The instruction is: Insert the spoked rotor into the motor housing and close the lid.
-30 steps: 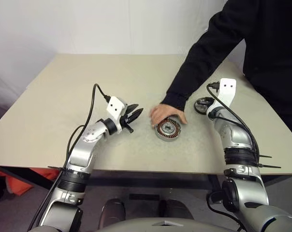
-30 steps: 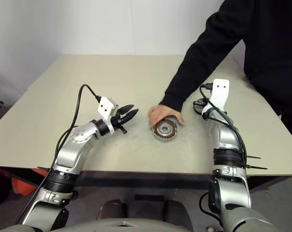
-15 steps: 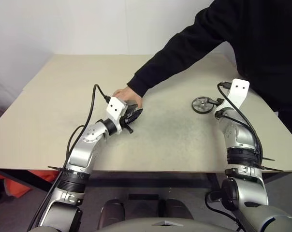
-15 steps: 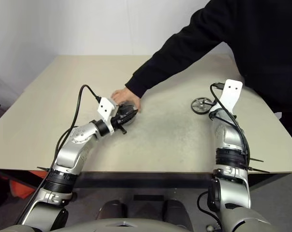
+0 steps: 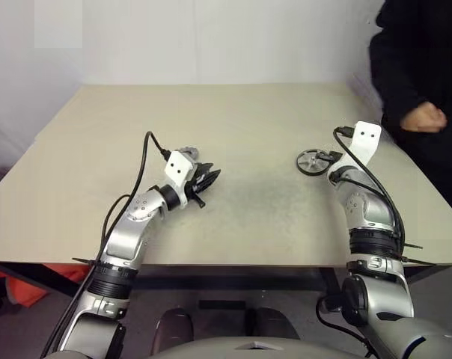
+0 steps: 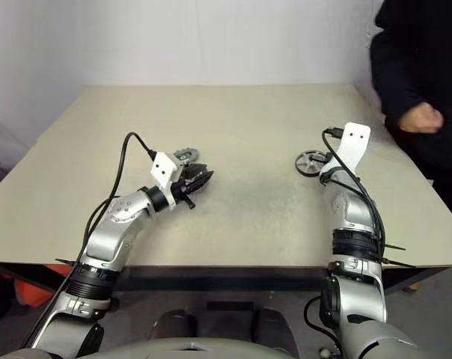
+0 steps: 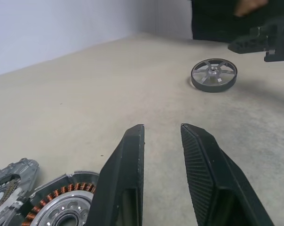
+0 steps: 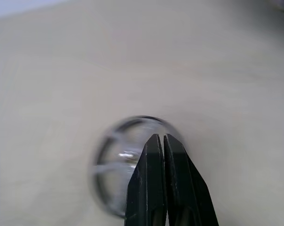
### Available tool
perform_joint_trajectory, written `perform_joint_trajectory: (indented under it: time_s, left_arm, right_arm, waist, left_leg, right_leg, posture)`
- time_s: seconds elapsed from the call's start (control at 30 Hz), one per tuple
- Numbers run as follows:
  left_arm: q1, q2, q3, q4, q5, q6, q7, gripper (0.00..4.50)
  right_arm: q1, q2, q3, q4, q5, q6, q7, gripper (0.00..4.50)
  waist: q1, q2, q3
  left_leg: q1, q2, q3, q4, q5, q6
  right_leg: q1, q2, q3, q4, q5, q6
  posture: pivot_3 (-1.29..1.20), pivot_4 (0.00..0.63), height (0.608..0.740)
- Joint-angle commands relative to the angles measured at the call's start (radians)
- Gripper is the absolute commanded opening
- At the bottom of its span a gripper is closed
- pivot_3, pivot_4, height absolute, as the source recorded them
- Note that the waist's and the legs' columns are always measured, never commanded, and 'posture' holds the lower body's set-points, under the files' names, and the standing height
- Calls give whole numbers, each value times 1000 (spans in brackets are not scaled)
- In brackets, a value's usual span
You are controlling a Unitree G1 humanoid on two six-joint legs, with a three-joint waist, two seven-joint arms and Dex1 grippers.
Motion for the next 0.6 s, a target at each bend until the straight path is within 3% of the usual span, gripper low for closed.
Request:
perform_joint_trajectory:
  time_s: [0.03,0.27,0.5,0.6]
  left_arm:
    - [-10,12,12,-19,2,-25,-4,1324]
    - [-12,35,7,-11,18,-31,-7,1324]
    - [-20,87,3,23,64,-61,-20,1324]
    - [-48,163,-24,83,143,-108,-45,1324]
  right_arm:
    - [-7,-14,92,-135,43,-51,178,85]
    - [91,-130,295,-265,27,-99,507,85]
    - [132,-183,363,-279,-14,-96,585,85]
    - [137,-186,372,-271,-33,-98,585,85]
  waist:
    - [0,0,0]
    - [11,0,0]
    - [6,0,0]
    - [4,0,0]
  left_leg:
    - [0,0,0,0,0,0]
    - [-1,0,0,0,-1,3]
    - [0,0,0,0,-1,2]
    - [0,1,0,0,-1,2]
  right_leg:
    - [0,0,0,0,0,0]
    - [0,0,0,-1,0,0]
    - [0,0,0,-1,0,0]
    - [0,0,0,-1,0,0]
  posture:
    - [0,0,740]
    - [0,0,740]
    - [0,0,740]
    - [0,0,740]
